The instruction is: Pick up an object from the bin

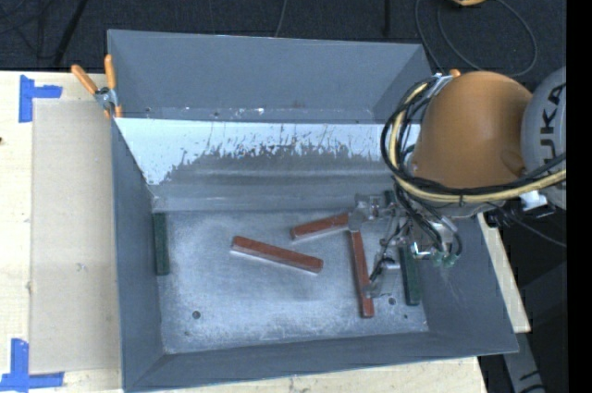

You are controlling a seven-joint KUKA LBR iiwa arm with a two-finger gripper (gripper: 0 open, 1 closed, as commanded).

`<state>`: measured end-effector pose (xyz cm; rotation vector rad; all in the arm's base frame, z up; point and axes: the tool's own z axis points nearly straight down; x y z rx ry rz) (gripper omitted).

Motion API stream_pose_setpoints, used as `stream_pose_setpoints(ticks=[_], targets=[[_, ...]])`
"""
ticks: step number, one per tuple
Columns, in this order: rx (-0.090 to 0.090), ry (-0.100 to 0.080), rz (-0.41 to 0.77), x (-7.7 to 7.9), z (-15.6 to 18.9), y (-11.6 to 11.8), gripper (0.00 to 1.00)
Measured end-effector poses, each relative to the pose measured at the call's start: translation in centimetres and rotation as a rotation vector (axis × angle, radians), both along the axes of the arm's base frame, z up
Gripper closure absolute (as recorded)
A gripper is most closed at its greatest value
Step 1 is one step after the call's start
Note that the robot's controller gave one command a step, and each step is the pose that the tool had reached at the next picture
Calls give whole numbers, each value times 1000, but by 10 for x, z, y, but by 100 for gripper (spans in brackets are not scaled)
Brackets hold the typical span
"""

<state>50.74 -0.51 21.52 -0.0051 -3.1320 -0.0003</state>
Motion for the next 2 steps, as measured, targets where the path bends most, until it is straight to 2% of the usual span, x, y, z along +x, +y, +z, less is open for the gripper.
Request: stream_pose_setpoints(ticks=[1, 2], targets=[[0, -8, 0, 2, 4, 0, 0], [0, -14, 99, 41, -48, 1, 0]])
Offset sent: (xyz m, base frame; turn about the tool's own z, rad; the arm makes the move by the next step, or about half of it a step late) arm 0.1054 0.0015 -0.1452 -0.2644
